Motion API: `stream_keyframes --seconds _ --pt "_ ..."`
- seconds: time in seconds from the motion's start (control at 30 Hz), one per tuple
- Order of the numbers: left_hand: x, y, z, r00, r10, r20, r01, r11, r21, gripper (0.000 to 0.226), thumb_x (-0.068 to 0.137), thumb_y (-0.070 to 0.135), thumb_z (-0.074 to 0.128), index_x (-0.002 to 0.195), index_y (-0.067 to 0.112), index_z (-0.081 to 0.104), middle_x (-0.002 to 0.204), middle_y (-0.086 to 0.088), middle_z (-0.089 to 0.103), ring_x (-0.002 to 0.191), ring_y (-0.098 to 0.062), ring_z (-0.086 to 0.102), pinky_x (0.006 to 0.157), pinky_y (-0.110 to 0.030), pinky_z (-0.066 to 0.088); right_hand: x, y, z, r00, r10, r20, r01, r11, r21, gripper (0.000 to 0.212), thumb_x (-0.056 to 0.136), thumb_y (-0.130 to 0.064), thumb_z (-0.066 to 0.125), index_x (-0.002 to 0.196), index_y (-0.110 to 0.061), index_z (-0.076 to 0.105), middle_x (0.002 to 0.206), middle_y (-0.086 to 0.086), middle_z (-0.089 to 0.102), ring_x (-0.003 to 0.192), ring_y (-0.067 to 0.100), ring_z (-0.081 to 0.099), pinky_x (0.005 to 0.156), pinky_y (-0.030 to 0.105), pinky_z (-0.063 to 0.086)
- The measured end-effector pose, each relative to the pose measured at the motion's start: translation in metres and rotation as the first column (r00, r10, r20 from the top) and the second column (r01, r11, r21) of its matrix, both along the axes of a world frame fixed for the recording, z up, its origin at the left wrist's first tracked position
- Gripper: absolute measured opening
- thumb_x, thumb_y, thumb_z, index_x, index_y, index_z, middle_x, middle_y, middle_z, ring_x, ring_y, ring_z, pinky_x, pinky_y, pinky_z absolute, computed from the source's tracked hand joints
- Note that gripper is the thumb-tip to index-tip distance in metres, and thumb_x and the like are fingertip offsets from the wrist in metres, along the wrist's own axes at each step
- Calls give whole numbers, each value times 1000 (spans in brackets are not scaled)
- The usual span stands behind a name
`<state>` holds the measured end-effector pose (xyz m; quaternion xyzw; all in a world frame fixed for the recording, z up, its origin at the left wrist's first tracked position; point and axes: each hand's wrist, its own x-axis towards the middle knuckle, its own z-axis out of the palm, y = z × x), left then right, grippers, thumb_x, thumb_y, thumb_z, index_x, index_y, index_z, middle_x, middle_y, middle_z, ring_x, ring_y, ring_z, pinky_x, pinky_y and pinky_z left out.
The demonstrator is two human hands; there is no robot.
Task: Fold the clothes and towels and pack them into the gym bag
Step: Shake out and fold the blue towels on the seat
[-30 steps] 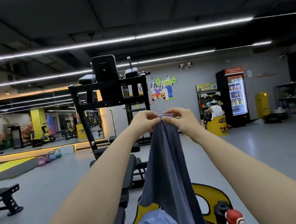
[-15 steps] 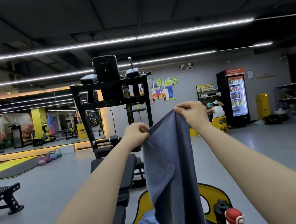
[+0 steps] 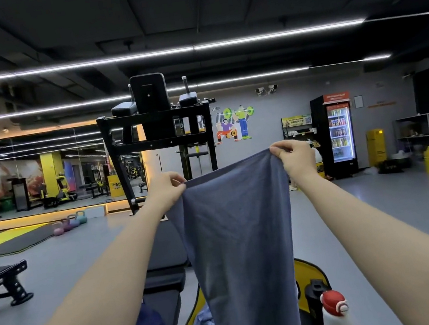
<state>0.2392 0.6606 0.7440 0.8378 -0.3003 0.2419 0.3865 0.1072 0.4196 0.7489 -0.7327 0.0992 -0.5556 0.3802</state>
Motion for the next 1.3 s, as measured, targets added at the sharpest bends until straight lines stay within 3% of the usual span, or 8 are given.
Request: stream_keyframes --seconds 0.13,0.3,0.47,0.63,0.7,0.83,1.07,1.3 --pt "3 7 -5 999 37 33 -39 997 70 17 92 7 56 102 8 69 98 -7 66 87 -14 54 73 -23 39 -6 -8 -6 999 -30 -22 30 999 20 18 91 -19 63 104 -10 73 105 6 70 93 14 56 78 23 39" --pt "2 8 -14 996 62 62 -60 997 -39 17 93 22 59 96 9 68 89 -4 62 84 -15 52 70 -24 38 -12 -15 -18 998 -69 -13 70 996 55 20 91 -17 64 106 -5 72 105 9 70 92 12 52 71 10 31" --pt "-11 -4 -18 999 -10 44 17 988 -155 15 91 22 61 91 9 69 80 -2 59 78 -13 51 58 -14 36 -16 -18 -34 994 -92 -62 94 995 29 19 92 -16 63 104 -5 72 74 -12 54 86 12 50 59 0 33" --pt "-20 -11 -22 998 -40 55 49 985 -167 14 93 22 58 93 12 67 83 0 59 82 -13 51 65 -19 36 -22 -23 -47 992 -97 -86 100 994 33 19 92 -18 62 103 -7 73 97 5 69 90 12 54 73 14 35" --pt "-25 -15 -25 997 -52 56 61 984 -165 14 93 22 57 95 12 67 85 1 59 84 -13 52 70 -21 36 -26 -23 -53 991 -98 -97 100 995 22 19 92 -18 62 104 -7 72 98 5 69 89 11 53 70 11 32" --pt "-39 -23 -31 994 -93 54 101 982 -160 14 94 20 56 95 11 67 86 3 60 83 -10 51 56 -7 32 -34 -18 -61 990 -91 -107 89 996 -18 17 92 -17 62 101 -7 73 98 7 70 89 11 54 66 10 30" --pt "-58 -25 -52 983 -184 25 185 965 -187 14 93 22 58 95 12 67 86 2 61 77 -4 51 57 -5 35 -48 -3 -78 988 -93 -121 81 992 -98 17 92 -18 62 101 -9 73 95 2 68 89 9 54 64 3 34" --pt "-84 -15 -78 966 -259 5 251 933 -257 13 93 23 59 94 13 67 79 6 60 73 0 51 61 -17 43 -74 7 -98 995 -50 -82 38 990 -136 16 90 -17 64 98 -8 73 85 -3 63 85 10 55 63 -1 34"
